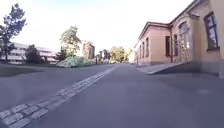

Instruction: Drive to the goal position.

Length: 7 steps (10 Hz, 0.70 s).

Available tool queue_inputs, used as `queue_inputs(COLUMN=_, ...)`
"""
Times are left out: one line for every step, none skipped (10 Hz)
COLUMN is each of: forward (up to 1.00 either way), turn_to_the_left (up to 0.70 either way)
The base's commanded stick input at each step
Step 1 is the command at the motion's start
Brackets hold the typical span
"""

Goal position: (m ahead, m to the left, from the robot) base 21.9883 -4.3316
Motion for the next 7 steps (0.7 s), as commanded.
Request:
queue_inputs(forward=0.50, turn_to_the_left=0.00)
queue_inputs(forward=0.50, turn_to_the_left=0.00)
queue_inputs(forward=0.50, turn_to_the_left=0.00)
queue_inputs(forward=0.50, turn_to_the_left=0.00)
queue_inputs(forward=0.50, turn_to_the_left=0.00)
queue_inputs(forward=0.50, turn_to_the_left=0.00)
queue_inputs(forward=0.50, turn_to_the_left=0.00)
